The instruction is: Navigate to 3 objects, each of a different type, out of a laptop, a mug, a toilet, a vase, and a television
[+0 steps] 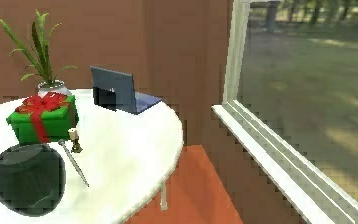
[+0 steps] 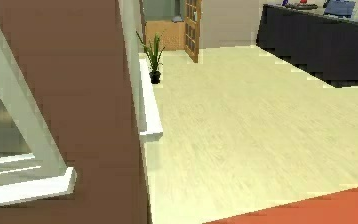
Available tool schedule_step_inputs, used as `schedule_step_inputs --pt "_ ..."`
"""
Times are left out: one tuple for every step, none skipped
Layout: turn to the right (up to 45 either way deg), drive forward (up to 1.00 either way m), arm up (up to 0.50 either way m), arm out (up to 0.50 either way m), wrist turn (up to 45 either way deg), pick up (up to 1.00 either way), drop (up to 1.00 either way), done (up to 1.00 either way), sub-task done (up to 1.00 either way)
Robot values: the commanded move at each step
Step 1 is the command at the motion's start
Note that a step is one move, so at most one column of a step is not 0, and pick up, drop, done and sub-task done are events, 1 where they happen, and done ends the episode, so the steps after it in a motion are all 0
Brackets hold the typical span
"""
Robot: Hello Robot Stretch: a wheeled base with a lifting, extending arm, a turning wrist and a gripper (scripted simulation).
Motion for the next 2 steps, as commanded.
schedule_step_inputs --pt "-12.0 0.00 0.00 0.00 0.0 0.00 0.00 0.00 0.00" --pt "0.0 0.00 0.00 0.00 0.0 0.00 0.00 1.00 0.00"
